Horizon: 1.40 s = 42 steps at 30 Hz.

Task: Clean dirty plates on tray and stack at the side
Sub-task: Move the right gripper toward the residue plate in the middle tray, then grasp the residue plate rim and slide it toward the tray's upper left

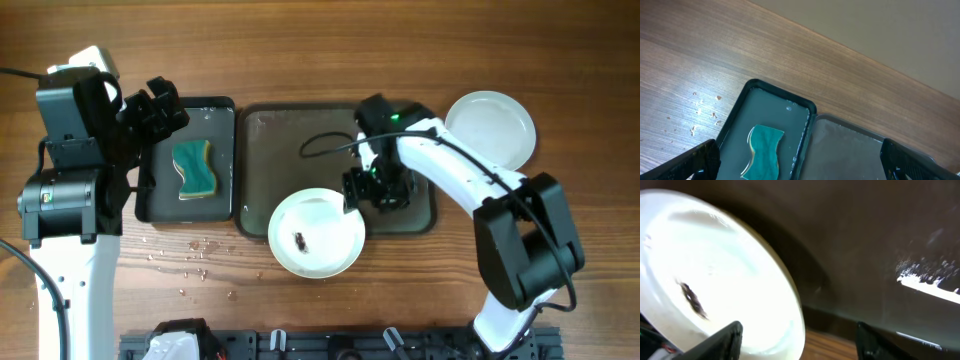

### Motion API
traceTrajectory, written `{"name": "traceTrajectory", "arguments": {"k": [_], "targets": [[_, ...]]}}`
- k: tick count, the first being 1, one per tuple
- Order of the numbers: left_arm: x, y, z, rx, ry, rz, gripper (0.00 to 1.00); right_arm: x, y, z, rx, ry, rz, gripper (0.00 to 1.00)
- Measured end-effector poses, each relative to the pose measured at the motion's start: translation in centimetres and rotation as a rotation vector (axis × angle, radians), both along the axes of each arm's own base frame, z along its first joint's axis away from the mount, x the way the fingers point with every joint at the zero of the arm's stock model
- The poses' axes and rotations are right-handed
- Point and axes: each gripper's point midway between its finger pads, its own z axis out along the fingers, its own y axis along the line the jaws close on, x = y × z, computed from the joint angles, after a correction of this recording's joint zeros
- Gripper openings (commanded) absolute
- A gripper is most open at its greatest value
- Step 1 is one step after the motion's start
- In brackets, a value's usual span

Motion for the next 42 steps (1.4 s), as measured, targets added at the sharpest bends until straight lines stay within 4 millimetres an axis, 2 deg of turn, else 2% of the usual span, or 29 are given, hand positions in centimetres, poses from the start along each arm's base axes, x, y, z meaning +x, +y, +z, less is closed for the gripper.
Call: {"name": "traceTrajectory", "arguments": {"k": [1,13,24,30,41,42], "targets": [[0.0,0.0,0.0,0.000,0.000,0.000,1.00,-0.3,0.1,0.0,-0.010,0.003,0.013,0.47],[0.0,0.0,0.0,0.000,0.000,0.000,1.00,-2.3,1.3,-0.2,-0.067,-0.002,0.098,0.38],[0.0,0.0,0.0,0.000,0.000,0.000,1.00,-1.9,0.4,-0.5,-0.125,-0.035,0.108,0.31],[0.0,0.0,0.0,0.000,0.000,0.000,1.00,-1.8,0.4,-0.5,-0.128,-0.038,0.109,0.25],[0.0,0.0,0.0,0.000,0.000,0.000,1.00,-1.1,0.8,-0.9,-0.116,-0.070,0.091,0.24],[0.0,0.0,0.0,0.000,0.000,0.000,1.00,-1.1,0.8,-1.1,-0.115,-0.074,0.091,0.20]]}}
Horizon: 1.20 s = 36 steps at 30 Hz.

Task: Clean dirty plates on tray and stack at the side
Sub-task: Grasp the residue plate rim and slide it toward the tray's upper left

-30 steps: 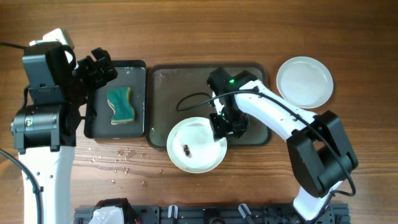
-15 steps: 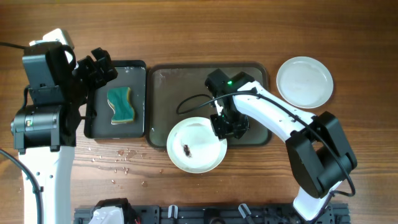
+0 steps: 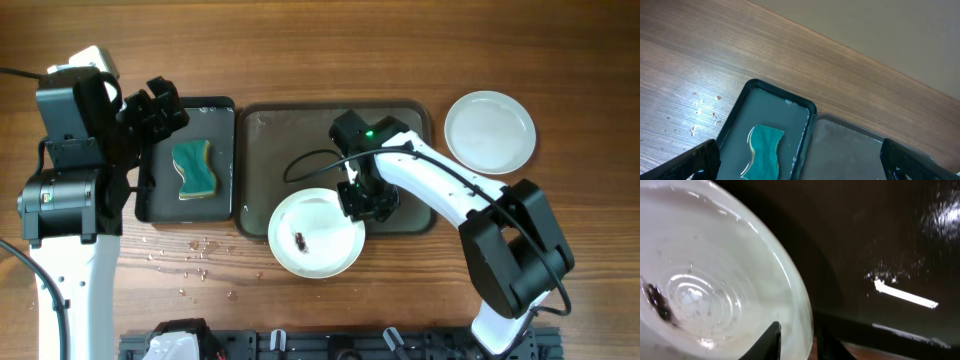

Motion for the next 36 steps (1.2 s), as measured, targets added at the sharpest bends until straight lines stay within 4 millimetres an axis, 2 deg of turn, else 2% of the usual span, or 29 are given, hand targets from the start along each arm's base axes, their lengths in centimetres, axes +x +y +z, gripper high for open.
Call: {"name": "traceTrajectory", "arguments": {"k": [2,6,12,19,22,28,36], "targets": [[0.0,0.0,0.0,0.000,0.000,0.000,1.00,-0.3,-0.2,-0.5,-0.003,0.004,-0.006,0.12],[0.0,0.0,0.0,0.000,0.000,0.000,1.00,-0.6,-0.5,-1.0,-0.017,0.014,-0.021,0.04],[0.0,0.0,0.0,0.000,0.000,0.000,1.00,0.6,0.4,-1.1,0.019,-0.037,-0.031,0.04],[0.0,0.0,0.0,0.000,0.000,0.000,1.00,6.8,4.3,-0.5,0.179,-0.281,-0.104,0.04],[0.0,0.0,0.0,0.000,0.000,0.000,1.00,9.3,5.0,0.1,0.204,-0.380,-0.158,0.04],[0.0,0.0,0.0,0.000,0.000,0.000,1.00,12.3,3.2,0.5,0.107,-0.517,-0.322,0.04],[0.0,0.0,0.0,0.000,0.000,0.000,1.00,13.0,1.7,0.5,0.036,-0.561,-0.439,0.04]]}}
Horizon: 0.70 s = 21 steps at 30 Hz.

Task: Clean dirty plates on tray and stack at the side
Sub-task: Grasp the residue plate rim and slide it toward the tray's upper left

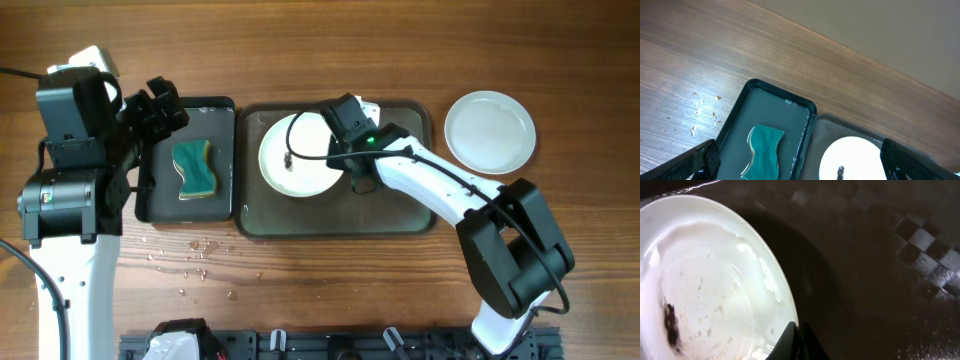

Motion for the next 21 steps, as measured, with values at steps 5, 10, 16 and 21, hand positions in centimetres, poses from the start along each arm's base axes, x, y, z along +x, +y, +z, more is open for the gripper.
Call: {"name": "traceTrajectory", "arguments": {"k": [5,10,16,21], "targets": [[0.00,0.00,0.00,0.000,0.000,0.000,1.00,-0.30,-0.46,-0.18,-0.004,0.016,-0.045,0.04],[0.00,0.00,0.00,0.000,0.000,0.000,1.00,-0.20,-0.67,-0.16,-0.009,0.011,-0.064,0.04],[0.00,0.00,0.00,0.000,0.000,0.000,1.00,-0.02,-0.86,-0.10,-0.024,-0.001,-0.058,0.06],[0.00,0.00,0.00,0.000,0.000,0.000,1.00,0.41,-0.95,0.05,-0.048,-0.020,0.000,0.22]]}}
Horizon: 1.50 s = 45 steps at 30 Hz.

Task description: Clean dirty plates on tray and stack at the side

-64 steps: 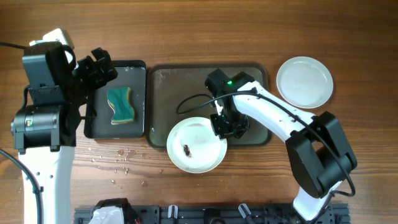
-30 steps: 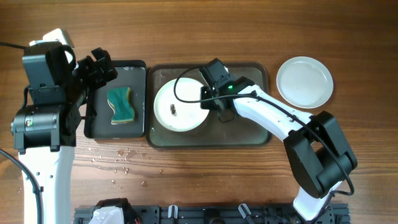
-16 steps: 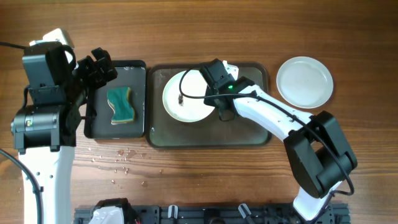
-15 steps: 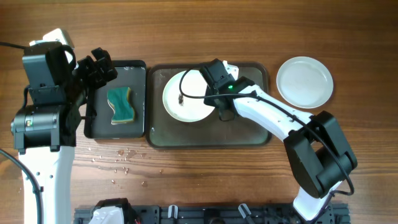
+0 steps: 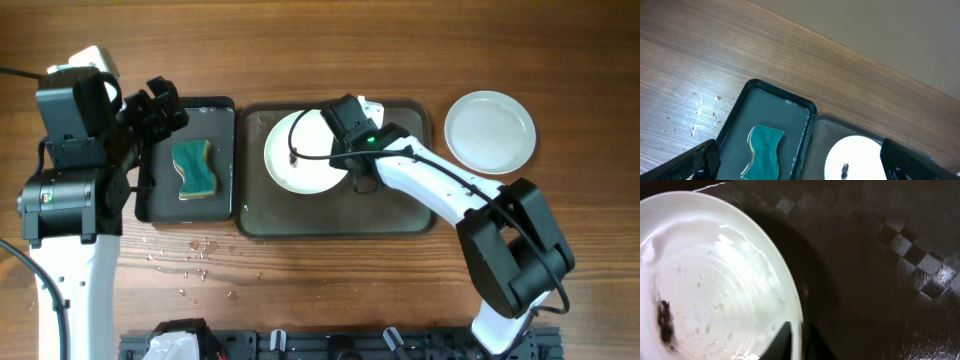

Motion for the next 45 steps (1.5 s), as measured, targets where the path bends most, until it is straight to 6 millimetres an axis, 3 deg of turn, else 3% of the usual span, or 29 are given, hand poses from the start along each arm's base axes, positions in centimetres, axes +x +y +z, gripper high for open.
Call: {"name": "traceTrajectory", "arguments": {"k": [4,8,11,15,22,30,35,36,39,42,45], "targets": [[0.0,0.0,0.0,0.000,0.000,0.000,1.00,0.9,-1.1,0.5,-0.008,0.006,0.073,0.59],[0.0,0.0,0.0,0.000,0.000,0.000,1.00,2.8,-2.2,3.4,0.076,-0.015,0.139,0.73],[0.0,0.0,0.0,0.000,0.000,0.000,1.00,4.3,-3.2,6.6,0.158,-0.071,0.168,0.76],[0.0,0.0,0.0,0.000,0.000,0.000,1.00,5.0,-4.2,8.3,0.190,-0.108,0.221,0.76],[0.0,0.0,0.0,0.000,0.000,0.000,1.00,4.3,-3.0,7.2,0.195,-0.080,0.306,0.71],[0.0,0.0,0.0,0.000,0.000,0.000,1.00,2.6,-1.1,1.9,0.155,0.052,0.377,0.35],[0.0,0.0,0.0,0.000,0.000,0.000,1.00,2.6,-1.6,1.5,0.125,0.055,0.374,0.25],[0.0,0.0,0.0,0.000,0.000,0.000,1.00,2.7,-1.6,1.5,0.125,0.055,0.374,0.17],[0.0,0.0,0.0,0.000,0.000,0.000,1.00,2.7,-1.5,1.6,0.134,0.053,0.375,0.05],[0.0,0.0,0.0,0.000,0.000,0.000,1.00,2.6,-1.2,1.6,0.147,0.054,0.385,0.06],[0.0,0.0,0.0,0.000,0.000,0.000,1.00,2.5,-1.1,1.7,0.157,0.056,0.385,0.25]]}}
